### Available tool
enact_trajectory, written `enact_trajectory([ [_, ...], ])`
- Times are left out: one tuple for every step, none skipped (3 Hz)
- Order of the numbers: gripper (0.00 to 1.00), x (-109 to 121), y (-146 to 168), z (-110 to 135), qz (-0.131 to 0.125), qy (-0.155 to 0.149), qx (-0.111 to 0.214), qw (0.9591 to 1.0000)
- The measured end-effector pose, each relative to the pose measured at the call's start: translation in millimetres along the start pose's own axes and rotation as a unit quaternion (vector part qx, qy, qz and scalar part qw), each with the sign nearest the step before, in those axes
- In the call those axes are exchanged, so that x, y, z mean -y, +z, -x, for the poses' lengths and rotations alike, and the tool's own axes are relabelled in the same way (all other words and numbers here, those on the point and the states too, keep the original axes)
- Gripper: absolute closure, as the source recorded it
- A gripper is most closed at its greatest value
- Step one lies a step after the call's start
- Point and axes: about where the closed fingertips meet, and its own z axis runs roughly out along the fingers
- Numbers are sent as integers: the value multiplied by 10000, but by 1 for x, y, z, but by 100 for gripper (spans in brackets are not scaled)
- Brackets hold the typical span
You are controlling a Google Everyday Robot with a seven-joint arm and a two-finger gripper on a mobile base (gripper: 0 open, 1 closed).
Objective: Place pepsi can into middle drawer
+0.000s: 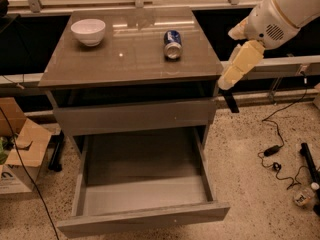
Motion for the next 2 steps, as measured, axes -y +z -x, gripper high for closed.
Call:
enact_trajectory([
  [0, 15, 23, 3, -116, 253, 22, 9996],
  [0, 45, 57, 15, -331, 472, 236, 9981],
])
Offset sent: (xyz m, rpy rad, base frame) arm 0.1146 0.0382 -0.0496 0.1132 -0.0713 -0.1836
